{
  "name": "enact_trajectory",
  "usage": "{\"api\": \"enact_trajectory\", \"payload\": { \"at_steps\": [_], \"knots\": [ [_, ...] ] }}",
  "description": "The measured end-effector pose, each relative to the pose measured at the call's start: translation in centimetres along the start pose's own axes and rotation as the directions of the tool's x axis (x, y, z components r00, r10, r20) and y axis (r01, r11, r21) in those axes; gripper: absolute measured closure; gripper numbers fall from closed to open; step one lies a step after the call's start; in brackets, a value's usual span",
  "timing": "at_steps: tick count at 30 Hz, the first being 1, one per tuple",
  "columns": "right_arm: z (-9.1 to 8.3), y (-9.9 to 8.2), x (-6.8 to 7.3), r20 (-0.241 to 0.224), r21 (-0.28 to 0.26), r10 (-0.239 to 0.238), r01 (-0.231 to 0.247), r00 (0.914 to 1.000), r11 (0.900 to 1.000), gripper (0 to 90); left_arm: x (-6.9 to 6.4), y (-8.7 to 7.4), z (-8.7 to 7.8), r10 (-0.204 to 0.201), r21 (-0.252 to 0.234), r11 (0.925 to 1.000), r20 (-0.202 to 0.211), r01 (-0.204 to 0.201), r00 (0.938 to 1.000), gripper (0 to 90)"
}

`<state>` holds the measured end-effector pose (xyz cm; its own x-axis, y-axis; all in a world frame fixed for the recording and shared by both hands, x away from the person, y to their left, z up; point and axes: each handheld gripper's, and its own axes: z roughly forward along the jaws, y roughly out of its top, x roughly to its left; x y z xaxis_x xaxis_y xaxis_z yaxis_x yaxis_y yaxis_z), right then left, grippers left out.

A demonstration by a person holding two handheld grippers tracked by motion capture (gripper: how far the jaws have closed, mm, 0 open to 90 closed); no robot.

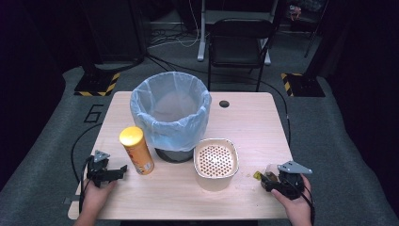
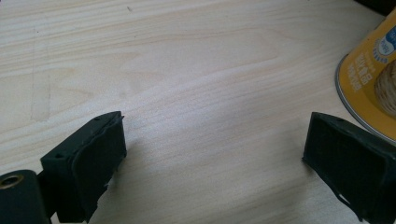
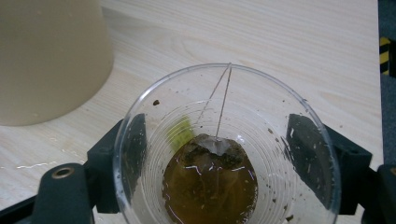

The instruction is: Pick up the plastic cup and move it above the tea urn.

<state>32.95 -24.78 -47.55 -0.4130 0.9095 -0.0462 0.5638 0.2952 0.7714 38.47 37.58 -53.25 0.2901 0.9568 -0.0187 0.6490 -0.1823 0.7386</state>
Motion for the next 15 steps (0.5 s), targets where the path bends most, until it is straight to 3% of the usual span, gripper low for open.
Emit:
{"api": "enact_trajectory", "payload": {
  "at_steps": [3,6,11,15],
  "knots": [
    [0.1,-0.3,-0.2,-0.011,-0.015,0.027,-0.027,0.9996,0.9995,19.4,0.0,0.0,0.0,-0.002,-0.002,1.0000,0.000,0.002,1.0000,5.6],
    [0.0,-0.2,-0.3,-0.011,-0.018,0.009,-0.010,0.9999,0.9998,13.9,0.0,0.0,0.0,-0.003,0.000,1.0000,0.000,0.003,1.0000,5.6],
    [-0.9,0.6,-0.1,-0.031,-0.042,0.033,-0.034,0.9990,0.9985,13.9,0.0,0.0,0.0,0.000,0.001,1.0000,0.000,0.000,1.0000,5.6],
    [-1.6,1.2,0.0,-0.013,-0.055,0.015,-0.016,0.9998,0.9984,13.8,0.0,0.0,0.0,-0.005,0.000,1.0000,0.001,0.005,1.0000,5.6]
  ]
}}
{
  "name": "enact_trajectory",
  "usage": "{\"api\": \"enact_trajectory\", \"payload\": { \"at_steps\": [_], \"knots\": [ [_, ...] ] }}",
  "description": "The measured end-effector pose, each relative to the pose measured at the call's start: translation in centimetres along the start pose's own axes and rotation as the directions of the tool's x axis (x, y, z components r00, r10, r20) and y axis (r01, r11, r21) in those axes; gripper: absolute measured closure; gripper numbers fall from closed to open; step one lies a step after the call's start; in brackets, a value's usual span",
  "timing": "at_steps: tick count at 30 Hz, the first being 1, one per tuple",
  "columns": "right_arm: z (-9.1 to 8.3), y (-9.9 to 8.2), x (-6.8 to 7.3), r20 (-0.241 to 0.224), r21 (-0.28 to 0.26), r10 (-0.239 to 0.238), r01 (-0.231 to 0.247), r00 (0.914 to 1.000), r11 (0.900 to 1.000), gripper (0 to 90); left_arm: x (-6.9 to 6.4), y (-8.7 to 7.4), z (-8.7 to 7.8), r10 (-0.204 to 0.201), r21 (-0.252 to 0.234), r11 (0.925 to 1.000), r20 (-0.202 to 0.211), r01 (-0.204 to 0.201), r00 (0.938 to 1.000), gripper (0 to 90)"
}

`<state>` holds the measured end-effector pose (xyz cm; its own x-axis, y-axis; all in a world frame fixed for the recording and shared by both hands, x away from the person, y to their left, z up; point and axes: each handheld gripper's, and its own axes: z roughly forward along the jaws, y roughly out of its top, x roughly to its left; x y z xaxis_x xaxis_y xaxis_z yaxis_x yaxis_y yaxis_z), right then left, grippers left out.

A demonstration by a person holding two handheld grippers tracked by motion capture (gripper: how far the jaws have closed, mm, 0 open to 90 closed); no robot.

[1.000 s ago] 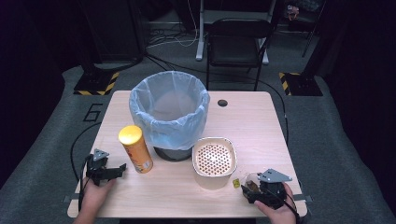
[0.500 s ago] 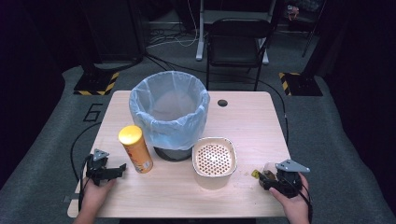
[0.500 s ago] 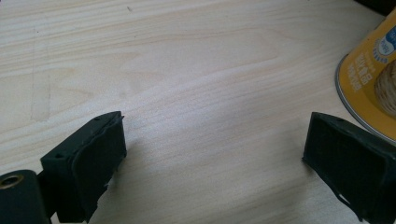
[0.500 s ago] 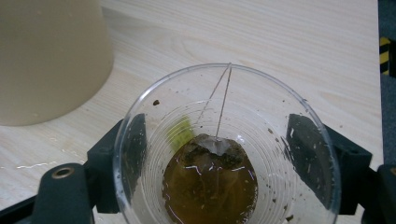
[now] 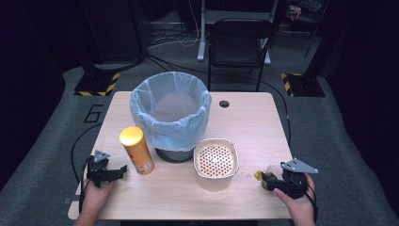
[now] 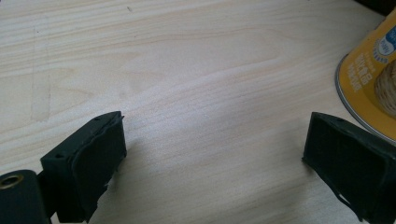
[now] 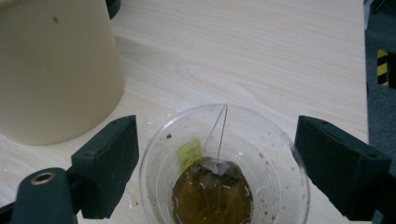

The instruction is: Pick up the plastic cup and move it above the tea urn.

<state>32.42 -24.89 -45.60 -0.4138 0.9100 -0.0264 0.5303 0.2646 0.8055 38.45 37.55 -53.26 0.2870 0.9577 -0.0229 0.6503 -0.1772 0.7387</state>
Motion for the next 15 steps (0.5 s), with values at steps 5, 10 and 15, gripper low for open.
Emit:
{"api": "enact_trajectory", "payload": {
  "at_steps": [5,10,15],
  "knots": [
    [-1.6,1.8,0.6,0.001,-0.028,-0.042,0.042,0.9991,0.9987,13.8,0.0,0.0,0.0,0.004,0.001,1.0000,0.000,-0.004,1.0000,5.6],
    [-2.2,4.1,1.8,-0.044,-0.068,-0.059,0.056,0.9973,0.9961,22.8,0.1,0.0,0.0,0.006,-0.003,1.0000,0.000,-0.006,1.0000,5.6],
    [-0.3,6.4,3.4,-0.153,-0.075,-0.069,0.058,0.9858,0.9955,43.3,0.0,0.0,0.0,0.006,-0.003,1.0000,0.000,-0.006,1.0000,5.6]
  ]
}}
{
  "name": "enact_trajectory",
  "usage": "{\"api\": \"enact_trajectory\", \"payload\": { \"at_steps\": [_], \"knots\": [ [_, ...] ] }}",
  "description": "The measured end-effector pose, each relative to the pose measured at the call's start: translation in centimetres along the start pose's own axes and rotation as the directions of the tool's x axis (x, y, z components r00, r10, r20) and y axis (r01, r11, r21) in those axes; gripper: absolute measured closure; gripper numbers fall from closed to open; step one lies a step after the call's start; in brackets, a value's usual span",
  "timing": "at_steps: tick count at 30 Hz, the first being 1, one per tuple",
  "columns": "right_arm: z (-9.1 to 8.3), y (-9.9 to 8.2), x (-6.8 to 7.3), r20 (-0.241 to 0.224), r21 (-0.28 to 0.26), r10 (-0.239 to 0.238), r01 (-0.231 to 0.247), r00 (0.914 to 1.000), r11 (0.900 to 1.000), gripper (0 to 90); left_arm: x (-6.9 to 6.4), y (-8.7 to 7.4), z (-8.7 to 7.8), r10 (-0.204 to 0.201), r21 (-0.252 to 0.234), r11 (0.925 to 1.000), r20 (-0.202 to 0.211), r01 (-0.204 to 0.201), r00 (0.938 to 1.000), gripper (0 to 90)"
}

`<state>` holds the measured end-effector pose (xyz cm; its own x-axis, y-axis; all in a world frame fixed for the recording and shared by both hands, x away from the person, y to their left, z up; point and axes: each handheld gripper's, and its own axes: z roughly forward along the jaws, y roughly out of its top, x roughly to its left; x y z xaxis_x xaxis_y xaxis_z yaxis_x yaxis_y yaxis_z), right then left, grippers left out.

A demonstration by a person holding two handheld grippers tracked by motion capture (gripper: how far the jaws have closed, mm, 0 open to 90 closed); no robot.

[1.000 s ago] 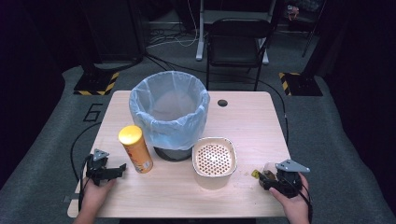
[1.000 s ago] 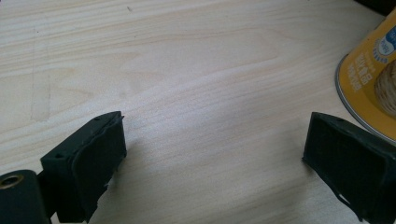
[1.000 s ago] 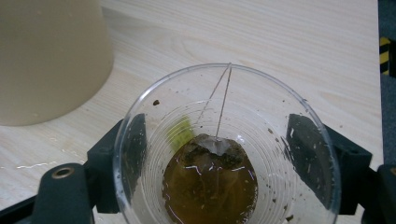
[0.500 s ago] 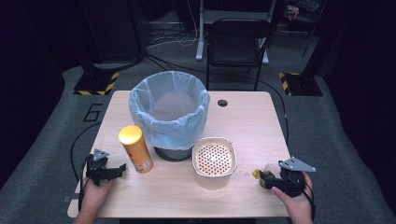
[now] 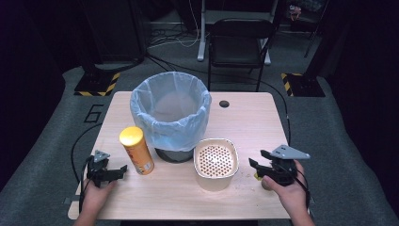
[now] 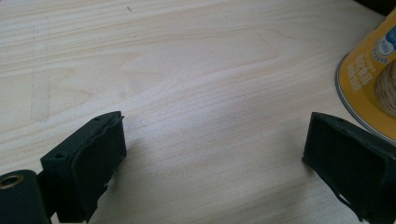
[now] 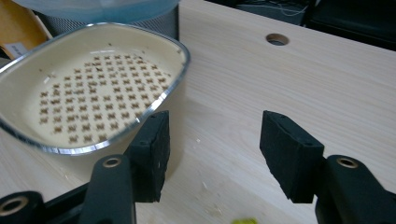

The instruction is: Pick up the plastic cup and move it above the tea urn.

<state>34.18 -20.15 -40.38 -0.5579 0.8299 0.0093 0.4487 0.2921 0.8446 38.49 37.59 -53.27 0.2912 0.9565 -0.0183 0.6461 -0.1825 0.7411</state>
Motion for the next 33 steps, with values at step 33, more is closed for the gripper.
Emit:
{"api": "enact_trajectory", "payload": {
  "at_steps": [33],
  "knots": [
    [2.7,-1.2,2.4,-0.118,0.109,0.022,-0.009,0.9928,0.9940,47.0,0.0,0.0,0.0,0.001,0.003,1.0000,-0.001,-0.001,1.0000,5.6]
  ]
}}
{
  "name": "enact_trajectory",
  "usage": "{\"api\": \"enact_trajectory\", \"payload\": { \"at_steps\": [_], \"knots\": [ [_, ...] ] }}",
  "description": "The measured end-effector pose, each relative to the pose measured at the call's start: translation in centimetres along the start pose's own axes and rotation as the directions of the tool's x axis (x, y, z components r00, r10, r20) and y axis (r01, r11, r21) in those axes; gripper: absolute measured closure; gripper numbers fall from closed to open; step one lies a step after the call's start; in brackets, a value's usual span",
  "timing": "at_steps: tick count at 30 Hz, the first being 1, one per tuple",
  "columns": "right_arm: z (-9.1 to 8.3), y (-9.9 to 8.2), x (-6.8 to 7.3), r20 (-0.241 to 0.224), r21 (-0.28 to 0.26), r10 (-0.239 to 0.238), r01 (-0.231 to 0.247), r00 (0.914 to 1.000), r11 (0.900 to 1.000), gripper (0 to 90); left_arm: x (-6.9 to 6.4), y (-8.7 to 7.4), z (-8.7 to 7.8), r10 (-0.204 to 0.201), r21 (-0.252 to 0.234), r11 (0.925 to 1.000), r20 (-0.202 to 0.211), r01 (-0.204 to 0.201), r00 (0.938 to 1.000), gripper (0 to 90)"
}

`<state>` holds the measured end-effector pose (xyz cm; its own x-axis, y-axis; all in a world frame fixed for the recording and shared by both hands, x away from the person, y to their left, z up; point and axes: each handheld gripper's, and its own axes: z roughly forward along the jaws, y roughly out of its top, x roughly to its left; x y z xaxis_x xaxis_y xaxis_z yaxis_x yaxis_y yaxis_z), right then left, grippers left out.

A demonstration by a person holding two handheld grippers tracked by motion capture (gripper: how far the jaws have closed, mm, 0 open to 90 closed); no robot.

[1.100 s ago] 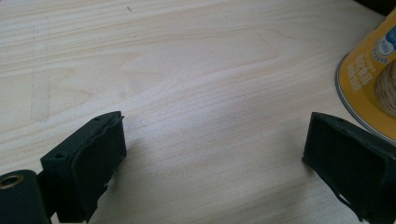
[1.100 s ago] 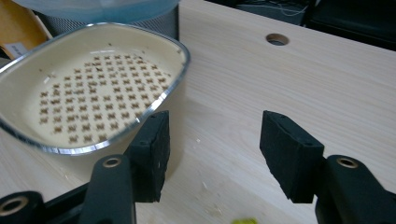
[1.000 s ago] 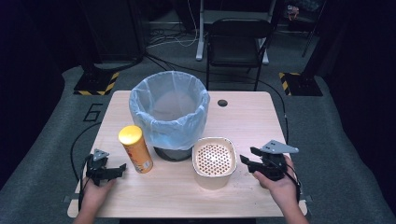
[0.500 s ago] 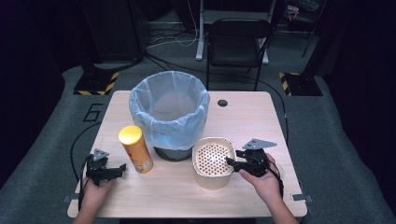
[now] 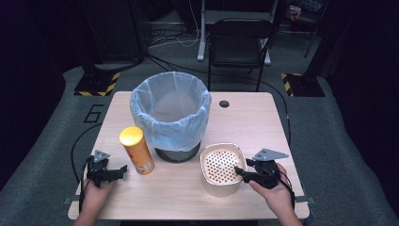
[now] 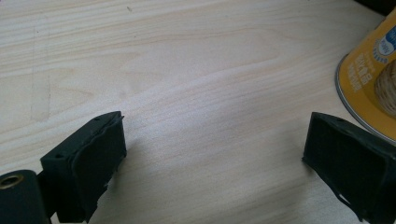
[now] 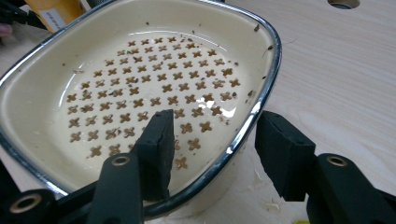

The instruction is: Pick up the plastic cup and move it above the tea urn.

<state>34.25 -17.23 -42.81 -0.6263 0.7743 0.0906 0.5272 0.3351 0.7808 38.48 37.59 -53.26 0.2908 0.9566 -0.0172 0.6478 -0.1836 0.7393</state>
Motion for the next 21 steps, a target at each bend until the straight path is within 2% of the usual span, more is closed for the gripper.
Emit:
{"api": "enact_trajectory", "payload": {
  "at_steps": [7,13,17,21],
  "knots": [
    [-1.6,-1.4,0.4,0.013,-0.010,0.013,-0.013,0.9998,0.9999,44.6,0.0,0.0,0.0,0.000,0.000,1.0000,0.000,0.000,1.0000,5.6],
    [-3.1,-0.8,-0.4,0.015,-0.093,0.066,-0.065,0.9977,0.9935,38.5,0.0,0.0,0.0,0.000,0.000,1.0000,0.000,0.000,1.0000,5.6],
    [-4.1,-0.3,-1.2,0.062,-0.124,0.066,-0.057,0.9959,0.9906,34.6,0.0,0.0,0.0,0.000,0.000,1.0000,0.000,0.000,1.0000,5.6],
    [-4.7,-0.6,-2.5,0.129,-0.141,0.087,-0.068,0.9878,0.9876,29.4,0.0,0.0,0.0,0.000,0.000,1.0000,0.000,0.000,1.0000,5.6]
  ]
}}
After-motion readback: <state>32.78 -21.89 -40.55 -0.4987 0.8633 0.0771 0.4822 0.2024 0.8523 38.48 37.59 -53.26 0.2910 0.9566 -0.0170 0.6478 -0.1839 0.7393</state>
